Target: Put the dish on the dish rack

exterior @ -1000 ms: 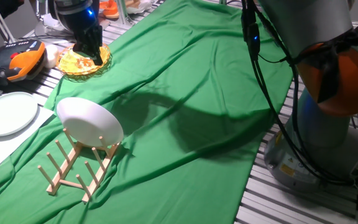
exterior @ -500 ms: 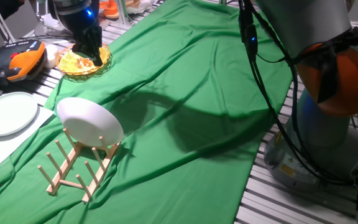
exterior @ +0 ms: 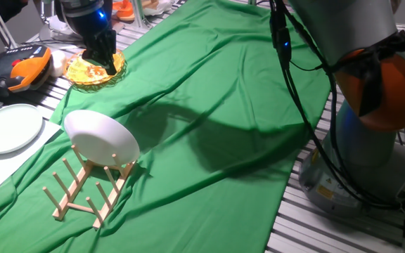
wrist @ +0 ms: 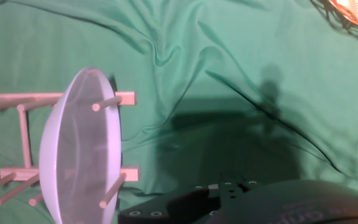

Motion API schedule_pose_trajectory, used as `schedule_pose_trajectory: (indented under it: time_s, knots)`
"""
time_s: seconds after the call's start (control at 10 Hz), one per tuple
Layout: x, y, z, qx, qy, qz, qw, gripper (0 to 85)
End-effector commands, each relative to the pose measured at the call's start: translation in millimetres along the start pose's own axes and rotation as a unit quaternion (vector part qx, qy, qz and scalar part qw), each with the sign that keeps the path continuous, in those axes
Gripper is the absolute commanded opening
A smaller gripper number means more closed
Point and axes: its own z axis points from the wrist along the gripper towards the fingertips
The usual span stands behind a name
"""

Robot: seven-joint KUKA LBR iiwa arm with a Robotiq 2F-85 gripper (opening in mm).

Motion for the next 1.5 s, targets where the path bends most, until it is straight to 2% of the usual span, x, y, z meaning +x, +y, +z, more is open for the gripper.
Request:
schedule_pose_trajectory:
  time_s: [0.0,0.3,0.5,1.4]
  knots:
    - [0.2,0.1,0.1,-0.001,0.001,0.0,1.0,0.0]
    - [1.5,-0.7,-0.6,-0.002,0.002,0.0,1.0,0.0]
    - [0.9,-0.3,-0.9,0.002,-0.004,-0.001,1.0,0.0]
    - [-5.1,8.9,-3.7,-0.002,0.0,-0.005,1.0,0.0]
